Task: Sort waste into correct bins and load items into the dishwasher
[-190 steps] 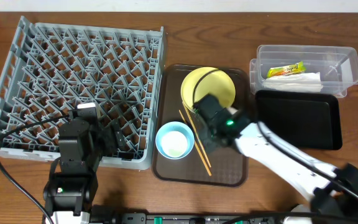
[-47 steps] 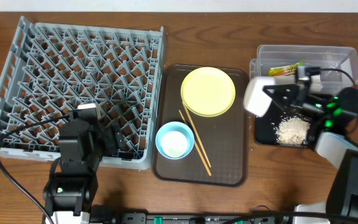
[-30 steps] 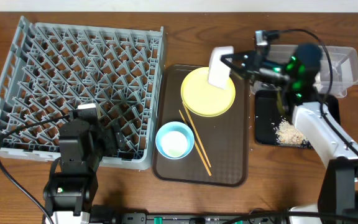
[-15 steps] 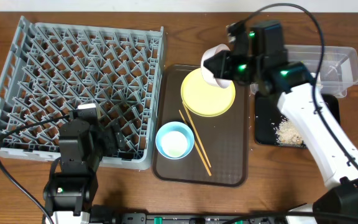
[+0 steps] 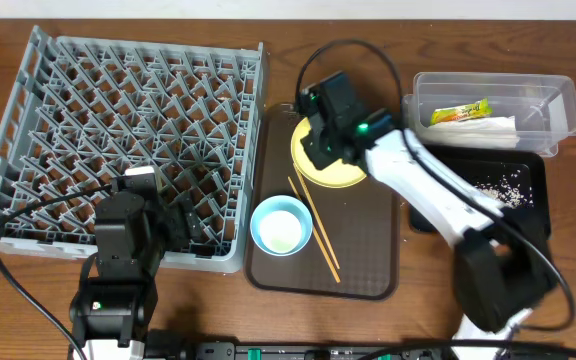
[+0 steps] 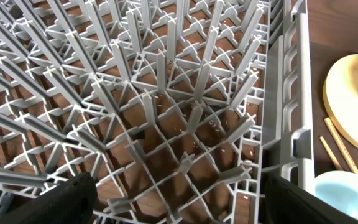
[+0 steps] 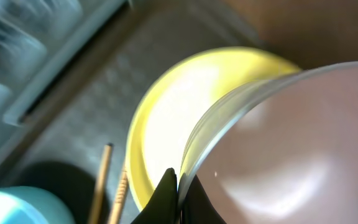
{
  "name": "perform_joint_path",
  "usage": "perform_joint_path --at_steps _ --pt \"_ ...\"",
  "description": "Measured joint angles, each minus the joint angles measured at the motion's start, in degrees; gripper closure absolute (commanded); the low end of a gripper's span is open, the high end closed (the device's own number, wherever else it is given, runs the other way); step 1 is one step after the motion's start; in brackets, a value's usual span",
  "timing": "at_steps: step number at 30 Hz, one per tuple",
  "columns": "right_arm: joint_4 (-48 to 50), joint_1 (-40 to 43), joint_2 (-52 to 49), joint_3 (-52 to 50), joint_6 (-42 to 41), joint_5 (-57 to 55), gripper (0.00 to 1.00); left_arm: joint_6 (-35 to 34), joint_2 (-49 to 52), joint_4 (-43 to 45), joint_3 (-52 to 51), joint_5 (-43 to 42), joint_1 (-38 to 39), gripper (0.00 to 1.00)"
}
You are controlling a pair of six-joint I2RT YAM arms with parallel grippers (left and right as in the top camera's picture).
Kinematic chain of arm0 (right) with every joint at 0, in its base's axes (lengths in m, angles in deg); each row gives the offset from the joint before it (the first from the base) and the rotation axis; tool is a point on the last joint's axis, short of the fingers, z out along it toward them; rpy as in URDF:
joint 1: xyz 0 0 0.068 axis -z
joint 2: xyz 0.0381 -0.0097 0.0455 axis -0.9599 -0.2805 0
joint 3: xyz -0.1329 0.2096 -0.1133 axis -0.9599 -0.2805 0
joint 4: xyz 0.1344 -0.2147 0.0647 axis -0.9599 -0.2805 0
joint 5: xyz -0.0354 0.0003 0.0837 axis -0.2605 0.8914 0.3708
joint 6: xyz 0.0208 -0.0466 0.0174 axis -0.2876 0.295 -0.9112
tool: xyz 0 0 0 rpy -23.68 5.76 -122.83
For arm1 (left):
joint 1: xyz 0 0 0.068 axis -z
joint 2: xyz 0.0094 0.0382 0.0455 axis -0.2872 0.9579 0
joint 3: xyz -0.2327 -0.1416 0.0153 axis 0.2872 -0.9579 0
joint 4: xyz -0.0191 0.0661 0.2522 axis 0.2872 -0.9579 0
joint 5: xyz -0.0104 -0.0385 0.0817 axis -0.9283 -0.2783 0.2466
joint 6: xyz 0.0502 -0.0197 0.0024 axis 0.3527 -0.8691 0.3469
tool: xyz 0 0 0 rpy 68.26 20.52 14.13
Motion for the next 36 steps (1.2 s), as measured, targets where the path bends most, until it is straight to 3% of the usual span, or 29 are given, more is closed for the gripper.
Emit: perform_joint_path --at_steps 6,11,21,29,36 --pt "0.07 -0.96 -4.72 0.0 0.61 -1.16 0.96 0.0 0.02 -0.02 0.0 0.0 0.0 0.11" --pt "-0.31 -1.64 -4.9 0.02 0.94 -1.18 0.73 0.0 0.02 0.0 0.0 0.0 0.0 0.11" --pt "-9.33 -1.62 -2.49 1.25 1.2 4.31 0.42 0.0 0.02 -0.02 0.0 0.0 0.0 0.11" --pt "-16.17 -2.36 9.29 4.74 -0.9 13.07 0.45 0.0 0.02 0.0 0.0 0.0 0.0 0.11" --pt "-21.16 -6.51 7.74 2.34 -2.01 15.1 0.54 0.0 0.02 0.0 0.0 0.0 0.0 0.11"
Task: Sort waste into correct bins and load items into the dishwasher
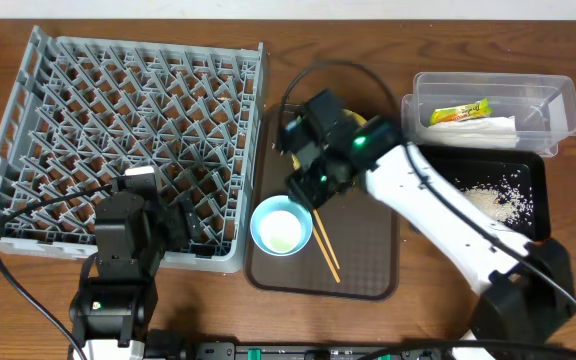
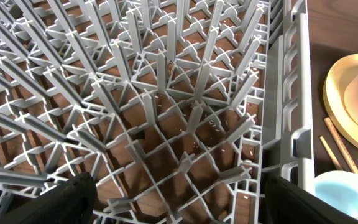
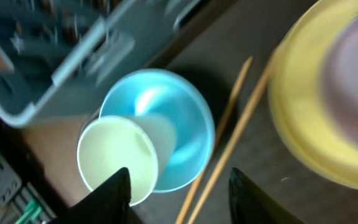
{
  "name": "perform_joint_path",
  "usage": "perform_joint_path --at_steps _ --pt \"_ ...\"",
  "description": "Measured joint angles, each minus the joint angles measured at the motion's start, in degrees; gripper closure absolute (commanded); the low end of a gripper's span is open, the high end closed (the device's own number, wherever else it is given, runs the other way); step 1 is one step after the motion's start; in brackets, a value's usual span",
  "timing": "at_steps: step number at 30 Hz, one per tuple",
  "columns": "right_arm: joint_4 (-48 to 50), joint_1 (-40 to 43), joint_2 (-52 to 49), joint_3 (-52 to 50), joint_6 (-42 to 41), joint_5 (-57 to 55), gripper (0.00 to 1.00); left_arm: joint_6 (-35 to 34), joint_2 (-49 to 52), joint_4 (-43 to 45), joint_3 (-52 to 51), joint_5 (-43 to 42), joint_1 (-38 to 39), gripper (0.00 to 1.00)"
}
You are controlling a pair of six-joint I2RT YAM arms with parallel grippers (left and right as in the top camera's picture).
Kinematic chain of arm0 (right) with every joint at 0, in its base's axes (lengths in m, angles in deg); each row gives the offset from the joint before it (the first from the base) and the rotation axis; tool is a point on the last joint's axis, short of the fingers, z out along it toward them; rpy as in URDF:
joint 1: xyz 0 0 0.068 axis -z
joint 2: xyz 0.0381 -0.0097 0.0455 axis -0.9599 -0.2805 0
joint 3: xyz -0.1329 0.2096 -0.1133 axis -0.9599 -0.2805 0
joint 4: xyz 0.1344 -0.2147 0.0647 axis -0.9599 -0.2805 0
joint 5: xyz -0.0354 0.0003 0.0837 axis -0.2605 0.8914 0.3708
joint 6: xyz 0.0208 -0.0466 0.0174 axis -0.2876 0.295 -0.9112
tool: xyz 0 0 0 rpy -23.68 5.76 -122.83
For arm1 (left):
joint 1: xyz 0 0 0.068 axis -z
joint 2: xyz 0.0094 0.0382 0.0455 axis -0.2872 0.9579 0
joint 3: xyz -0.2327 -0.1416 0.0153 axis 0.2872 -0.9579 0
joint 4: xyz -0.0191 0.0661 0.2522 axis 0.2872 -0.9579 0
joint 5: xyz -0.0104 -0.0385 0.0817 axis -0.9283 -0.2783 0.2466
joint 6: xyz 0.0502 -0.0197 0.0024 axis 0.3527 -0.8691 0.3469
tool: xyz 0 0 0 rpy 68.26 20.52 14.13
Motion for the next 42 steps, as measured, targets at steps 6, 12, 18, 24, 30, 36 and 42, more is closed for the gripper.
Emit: perform_joint_path --at_steps 6,12,18,24,30,36,42 --pt "1.51 -2.62 -2.32 -4.76 -2.97 0.5 0.6 0.0 0.0 0.0 0.0 0.0 0.0 0.11" --pt "6.05 -3.87 -3.32 -8.94 -5.55 0.55 0.7 0.0 0.0 0.0 0.0 0.0 0.0 0.11" --pt "10.95 -4.57 -3.34 -11.93 -10.23 -0.79 0.82 0.0 0.0 -0.15 0.0 0.0 0.0 0.11" --pt "13.68 -4.57 -3.37 -15.32 -14.95 -1.92 0.99 0.0 0.0 -0.33 0.0 0.0 0.0 0.11" --pt "12.66 -4.26 -3.37 -14.16 -16.52 -2.62 0.99 0.0 0.0 -0.37 0.0 0.0 0.0 0.11" --pt "7.93 -0.7 -2.16 -7.08 -16.5 -2.78 0.99 0.0 0.0 -0.35 0.0 -0.07 0.0 0.11" --pt "9.49 7.15 4.22 -2.89 -16.04 0.44 0.99 -0.02 0.02 3.76 0.0 -7.43 0.0 0.11"
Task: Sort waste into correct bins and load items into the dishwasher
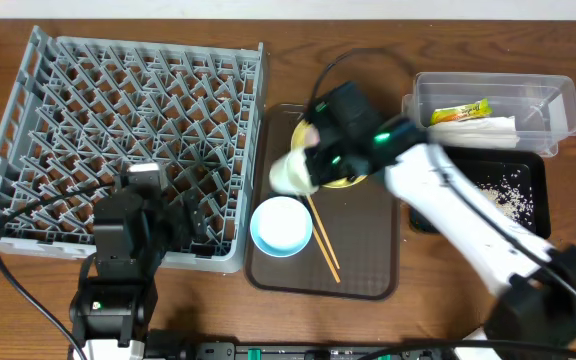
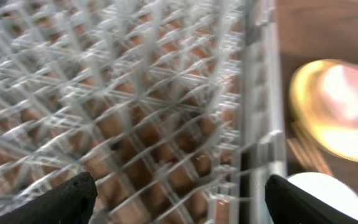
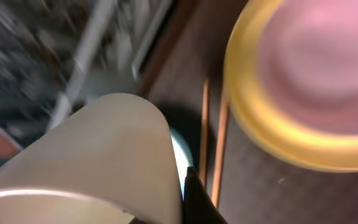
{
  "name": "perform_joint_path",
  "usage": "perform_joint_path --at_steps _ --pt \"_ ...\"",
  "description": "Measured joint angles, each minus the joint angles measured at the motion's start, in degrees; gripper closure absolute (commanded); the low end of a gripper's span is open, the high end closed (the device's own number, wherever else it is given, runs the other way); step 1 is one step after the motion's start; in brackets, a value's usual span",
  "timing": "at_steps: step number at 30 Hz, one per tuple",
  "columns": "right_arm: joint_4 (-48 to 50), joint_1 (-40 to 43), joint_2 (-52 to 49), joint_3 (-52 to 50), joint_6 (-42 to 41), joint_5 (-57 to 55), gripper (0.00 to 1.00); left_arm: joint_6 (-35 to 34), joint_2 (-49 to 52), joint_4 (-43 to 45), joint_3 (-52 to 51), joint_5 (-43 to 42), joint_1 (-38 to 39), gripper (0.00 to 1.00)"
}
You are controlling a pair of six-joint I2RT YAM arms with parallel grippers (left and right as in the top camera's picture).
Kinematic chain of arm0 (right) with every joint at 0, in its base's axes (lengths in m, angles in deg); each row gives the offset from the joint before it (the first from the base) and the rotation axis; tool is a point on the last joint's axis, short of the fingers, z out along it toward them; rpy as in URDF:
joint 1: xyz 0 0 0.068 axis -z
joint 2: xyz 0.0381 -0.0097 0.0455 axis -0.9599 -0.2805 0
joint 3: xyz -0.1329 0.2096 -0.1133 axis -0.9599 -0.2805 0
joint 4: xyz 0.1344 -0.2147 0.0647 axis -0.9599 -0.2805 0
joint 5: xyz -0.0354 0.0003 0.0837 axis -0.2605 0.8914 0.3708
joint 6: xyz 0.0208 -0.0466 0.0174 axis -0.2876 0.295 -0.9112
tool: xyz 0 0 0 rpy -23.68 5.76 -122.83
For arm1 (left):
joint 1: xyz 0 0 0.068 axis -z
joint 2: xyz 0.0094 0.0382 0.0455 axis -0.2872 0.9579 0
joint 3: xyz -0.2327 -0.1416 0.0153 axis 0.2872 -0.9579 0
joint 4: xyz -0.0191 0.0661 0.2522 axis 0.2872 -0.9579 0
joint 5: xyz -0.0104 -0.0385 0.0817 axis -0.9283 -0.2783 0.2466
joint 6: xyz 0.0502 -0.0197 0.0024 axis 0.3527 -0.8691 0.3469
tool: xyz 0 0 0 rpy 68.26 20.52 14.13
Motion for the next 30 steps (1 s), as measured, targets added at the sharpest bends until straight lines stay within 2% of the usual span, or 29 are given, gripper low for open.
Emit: perform_joint_path --at_steps 8,13,20,30 --pt "4.13 9.64 1.79 0.61 1.05 17.66 0.99 -0.15 3.41 12.28 0.13 -20.06 0.0 0.11" --pt "6.19 10.38 1.77 0.61 3.06 31.54 0.99 -0.28 7.34 20.39 0.15 -33.59 0.0 0.11" --pt "6.99 9.9 1.77 0.61 3.85 41.05 0.99 -0.33 11.1 31.17 0.15 -51.87 0.0 0.11" --pt "7.3 7.8 1.77 0.61 5.86 52.78 0.99 -0.63 11.34 38.14 0.15 -63.36 0.0 0.11"
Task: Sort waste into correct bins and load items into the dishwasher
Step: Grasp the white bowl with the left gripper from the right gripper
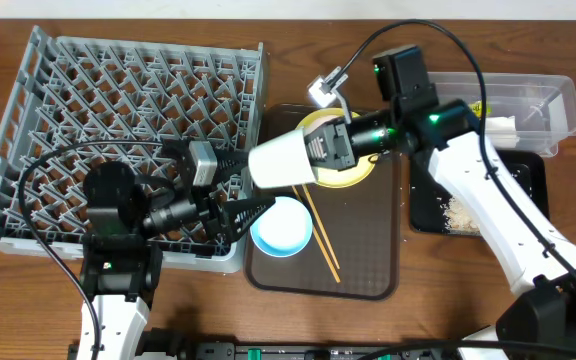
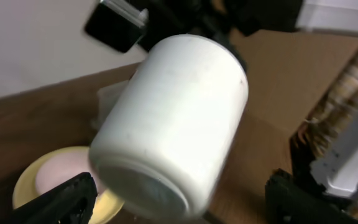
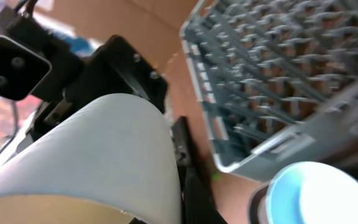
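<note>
My right gripper [image 1: 323, 150] is shut on a white cup [image 1: 283, 160] and holds it on its side above the tray's left edge, base pointing left. My left gripper [image 1: 238, 205] is open and faces that base from just left of it and below. In the left wrist view the white cup [image 2: 173, 124] fills the middle, above and between the spread fingers [image 2: 61, 199]. In the right wrist view the cup [image 3: 98, 155] hides most of my right gripper [image 3: 182, 186]. The grey dish rack [image 1: 118, 130] lies on the left.
A brown tray [image 1: 368, 270] holds a blue bowl [image 1: 283, 225], a pair of chopsticks [image 1: 323, 240] and a yellow plate [image 1: 353, 172] with a pink bowl [image 2: 51, 177] on it. A clear bin [image 1: 528, 100] with wrappers and a black bin [image 1: 478, 200] with rice stand at the right.
My left gripper has moved from over the rack's near right corner to the tray's left edge and now faces the cup. The right gripper has turned the cup onto its side, base leftward.
My right gripper was first shut on the pink bowl's rim over the yellow plate. Then the bowl lay on the plate and the gripper stood open around the cup in the blue bowl. Then it held the cup up, and now holds it before the open left gripper.
</note>
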{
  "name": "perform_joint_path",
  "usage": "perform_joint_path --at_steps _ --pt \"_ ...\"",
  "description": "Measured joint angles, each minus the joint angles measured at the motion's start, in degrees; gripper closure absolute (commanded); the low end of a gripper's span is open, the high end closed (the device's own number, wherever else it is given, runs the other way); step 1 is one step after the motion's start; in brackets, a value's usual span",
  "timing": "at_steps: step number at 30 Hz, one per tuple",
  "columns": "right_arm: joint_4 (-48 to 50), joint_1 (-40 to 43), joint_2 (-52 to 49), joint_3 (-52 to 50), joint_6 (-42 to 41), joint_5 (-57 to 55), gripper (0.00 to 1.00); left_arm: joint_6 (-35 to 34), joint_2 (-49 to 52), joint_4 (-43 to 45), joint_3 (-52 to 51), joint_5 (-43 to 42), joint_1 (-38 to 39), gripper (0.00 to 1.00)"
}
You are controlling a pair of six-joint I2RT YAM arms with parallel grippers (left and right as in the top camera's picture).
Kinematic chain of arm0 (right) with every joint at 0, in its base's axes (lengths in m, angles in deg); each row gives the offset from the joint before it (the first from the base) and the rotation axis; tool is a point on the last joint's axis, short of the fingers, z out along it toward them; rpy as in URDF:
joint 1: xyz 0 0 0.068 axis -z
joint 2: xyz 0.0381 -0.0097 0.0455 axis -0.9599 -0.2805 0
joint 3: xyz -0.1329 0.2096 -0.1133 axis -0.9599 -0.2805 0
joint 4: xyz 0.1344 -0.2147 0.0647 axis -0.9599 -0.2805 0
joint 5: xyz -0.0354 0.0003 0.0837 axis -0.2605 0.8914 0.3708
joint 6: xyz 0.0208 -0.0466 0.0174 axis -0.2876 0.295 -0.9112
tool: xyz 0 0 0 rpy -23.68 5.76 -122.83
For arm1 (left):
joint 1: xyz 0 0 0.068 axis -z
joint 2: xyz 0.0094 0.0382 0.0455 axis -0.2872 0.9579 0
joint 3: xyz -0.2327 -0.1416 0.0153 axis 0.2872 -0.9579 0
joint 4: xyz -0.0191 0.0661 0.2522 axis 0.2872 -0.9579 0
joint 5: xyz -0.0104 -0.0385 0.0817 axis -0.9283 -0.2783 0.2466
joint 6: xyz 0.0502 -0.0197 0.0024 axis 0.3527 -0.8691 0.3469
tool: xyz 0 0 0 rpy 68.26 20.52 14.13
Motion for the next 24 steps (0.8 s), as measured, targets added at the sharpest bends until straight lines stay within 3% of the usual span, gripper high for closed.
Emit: perform_joint_path --at_steps 9,15,24 --pt "1.95 -4.26 0.0 0.0 0.46 4.37 0.99 -3.93 0.0 4.94 0.0 -3.45 0.04 0.13" --pt "3.28 -4.98 -0.07 0.0 0.57 5.84 0.99 -5.25 -0.02 5.38 0.0 -5.97 0.13 0.23" --pt "3.26 -5.07 -0.11 0.0 0.57 6.14 0.99 -5.4 -0.02 5.73 0.0 -6.62 0.22 0.23"
